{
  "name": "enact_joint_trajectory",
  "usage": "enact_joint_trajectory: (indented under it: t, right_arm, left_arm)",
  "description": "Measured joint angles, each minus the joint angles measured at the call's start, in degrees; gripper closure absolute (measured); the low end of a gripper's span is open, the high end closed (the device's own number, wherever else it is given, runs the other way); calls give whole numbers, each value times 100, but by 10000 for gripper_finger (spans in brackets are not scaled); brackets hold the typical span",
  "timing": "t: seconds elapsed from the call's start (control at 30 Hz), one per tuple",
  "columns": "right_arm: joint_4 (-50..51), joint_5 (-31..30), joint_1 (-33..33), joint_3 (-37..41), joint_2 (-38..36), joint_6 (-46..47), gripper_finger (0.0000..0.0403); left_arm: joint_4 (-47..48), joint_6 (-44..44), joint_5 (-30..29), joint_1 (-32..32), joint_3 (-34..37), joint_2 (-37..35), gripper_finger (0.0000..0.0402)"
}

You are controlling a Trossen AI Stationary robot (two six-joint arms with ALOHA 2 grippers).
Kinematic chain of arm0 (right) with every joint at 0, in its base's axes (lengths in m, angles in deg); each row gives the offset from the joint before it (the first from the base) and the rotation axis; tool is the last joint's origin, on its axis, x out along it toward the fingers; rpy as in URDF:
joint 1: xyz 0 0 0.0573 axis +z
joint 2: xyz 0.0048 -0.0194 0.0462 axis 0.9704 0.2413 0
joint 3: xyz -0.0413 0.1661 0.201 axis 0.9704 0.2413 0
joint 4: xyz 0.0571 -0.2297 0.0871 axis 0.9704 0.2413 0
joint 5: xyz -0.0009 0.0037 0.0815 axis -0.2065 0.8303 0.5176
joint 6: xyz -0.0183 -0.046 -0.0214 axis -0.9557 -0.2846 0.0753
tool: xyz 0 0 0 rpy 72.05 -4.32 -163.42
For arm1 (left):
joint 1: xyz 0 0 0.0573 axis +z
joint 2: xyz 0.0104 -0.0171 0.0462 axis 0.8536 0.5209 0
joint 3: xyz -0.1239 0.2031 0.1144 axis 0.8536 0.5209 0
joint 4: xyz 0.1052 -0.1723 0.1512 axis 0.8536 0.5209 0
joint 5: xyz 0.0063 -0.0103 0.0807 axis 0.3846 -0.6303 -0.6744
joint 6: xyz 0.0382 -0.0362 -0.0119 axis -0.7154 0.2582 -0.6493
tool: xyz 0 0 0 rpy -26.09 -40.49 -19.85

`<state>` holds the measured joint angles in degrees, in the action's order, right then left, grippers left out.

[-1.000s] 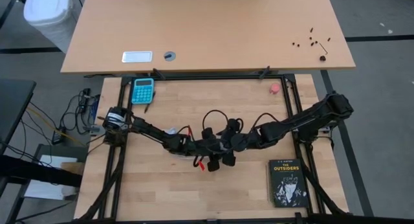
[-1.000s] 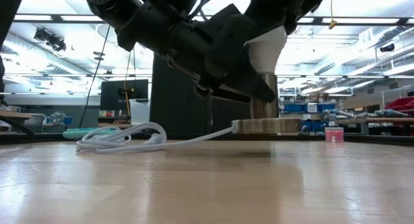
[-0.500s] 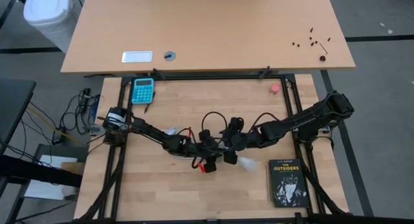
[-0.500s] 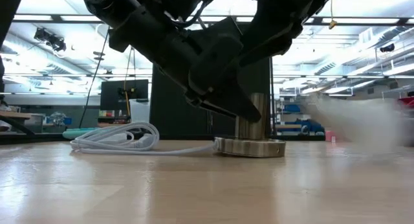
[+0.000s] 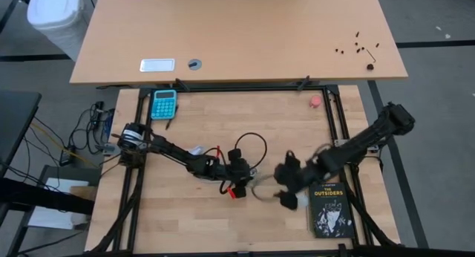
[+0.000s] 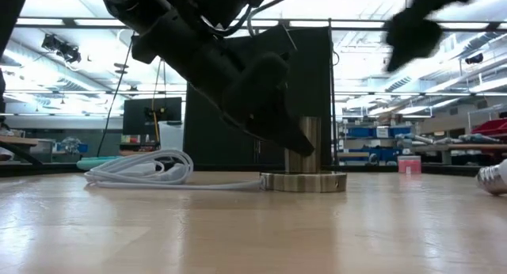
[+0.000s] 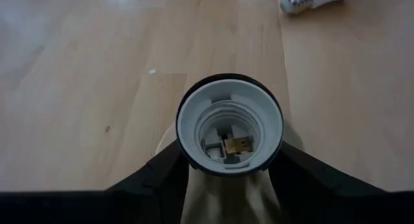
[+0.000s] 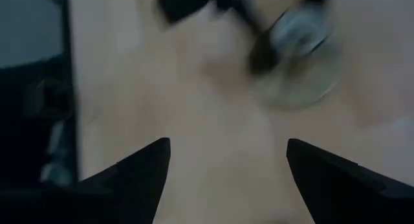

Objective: Screw lightbulb
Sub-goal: Insert the lightbulb into the lamp

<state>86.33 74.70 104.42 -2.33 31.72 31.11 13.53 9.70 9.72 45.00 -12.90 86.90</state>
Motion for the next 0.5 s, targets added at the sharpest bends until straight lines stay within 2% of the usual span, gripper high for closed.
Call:
enact_joint_trajectory:
  t: [0.2, 0.3, 0.43, 0.5]
  right_arm:
    - [618, -38, 758, 5, 338, 1707, 83]
    - [1247, -43, 988, -111, 518, 2317, 83]
    - [2316, -65, 1094, -536, 781, 2849, 83]
    - [2644, 115, 1052, -643, 873, 3035, 83]
  left_arm:
    - [23, -356, -289, 17, 21, 53, 150]
    - [8, -327, -288, 38, 12, 39, 129]
    - [-16, -205, -287, 35, 11, 36, 121]
    - [-16, -150, -284, 27, 11, 35, 120]
